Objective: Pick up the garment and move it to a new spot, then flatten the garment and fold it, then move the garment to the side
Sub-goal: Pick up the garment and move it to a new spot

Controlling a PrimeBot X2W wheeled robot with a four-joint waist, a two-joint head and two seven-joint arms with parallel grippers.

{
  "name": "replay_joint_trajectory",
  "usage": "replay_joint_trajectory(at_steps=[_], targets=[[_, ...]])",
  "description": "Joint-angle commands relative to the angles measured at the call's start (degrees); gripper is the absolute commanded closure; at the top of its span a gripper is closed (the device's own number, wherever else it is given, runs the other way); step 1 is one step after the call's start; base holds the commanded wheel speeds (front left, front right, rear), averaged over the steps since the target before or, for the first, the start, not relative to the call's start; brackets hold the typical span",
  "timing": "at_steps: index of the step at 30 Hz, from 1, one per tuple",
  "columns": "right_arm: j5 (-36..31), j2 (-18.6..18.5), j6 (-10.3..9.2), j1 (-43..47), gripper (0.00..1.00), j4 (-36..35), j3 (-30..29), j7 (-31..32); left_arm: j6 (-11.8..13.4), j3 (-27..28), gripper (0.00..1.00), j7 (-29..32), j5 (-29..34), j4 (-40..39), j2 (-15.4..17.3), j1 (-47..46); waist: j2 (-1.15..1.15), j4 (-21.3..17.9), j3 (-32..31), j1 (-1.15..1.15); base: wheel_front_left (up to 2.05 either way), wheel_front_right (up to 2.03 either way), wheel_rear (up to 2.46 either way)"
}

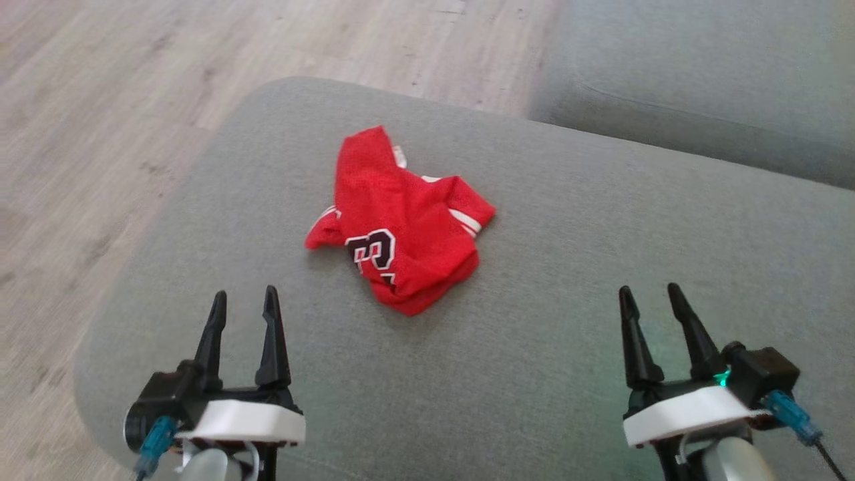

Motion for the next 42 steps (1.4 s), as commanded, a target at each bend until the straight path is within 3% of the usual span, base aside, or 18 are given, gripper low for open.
replay_joint_trajectory(at_steps=[1,12,19,23,27,32,36,42], targets=[[0.5,-0.3,-0.04,-1.4,0.0,-1.5,1.7,-0.6,-0.3,2.2,0.0,-0.3,0.4,-1.6,0.3,-2.2,0.0,1.3,-0.2,0.0,0.0,0.0,0.0],[1.1,-0.3,-0.04,-2.7,0.0,-1.1,4.2,-0.6,-0.4,3.5,0.0,-0.3,0.2,-2.1,0.3,-3.0,0.0,1.0,1.2,0.0,0.0,0.0,0.0],[0.6,-0.3,-0.04,-4.7,0.0,-1.9,3.9,-0.6,-2.3,2.5,0.0,-0.3,2.9,0.6,1.6,-8.7,0.0,-1.4,4.9,0.0,0.0,0.0,0.0],[-0.3,-0.3,-0.04,-6.8,0.0,-3.9,2.5,-0.6,-3.8,-0.2,0.0,2.1,4.0,4.8,4.4,-17.6,0.0,-3.3,8.5,0.0,0.0,0.0,0.0],[-1.5,-0.3,-0.04,-9.8,0.0,-7.5,2.1,-0.6,-4.7,-4.5,0.0,13.9,2.5,12.5,8.4,-29.3,0.0,-6.5,13.1,0.0,0.0,0.0,0.0],[-1.8,-0.3,-0.04,-11.9,0.0,-9.2,2.0,-0.4,-4.9,-13.6,0.0,22.2,-4.3,18.9,11.9,-37.1,0.0,-9.3,16.2,0.0,0.0,0.0,0.0],[-1.6,-0.3,-0.04,-12.8,0.0,-9.5,2.3,-0.5,-4.9,-20.0,0.0,24.7,-9.7,22.4,15.4,-40.6,0.0,-11.5,18.0,0.0,0.0,0.0,0.0],[-1.4,-0.3,-0.04,-13.5,0.0,-9.1,2.8,-0.5,-4.9,-25.0,0.0,26.2,-16.4,27.6,17.3,-43.3,0.0,-13.7,19.5,0.0,0.0,0.0,0.0]])
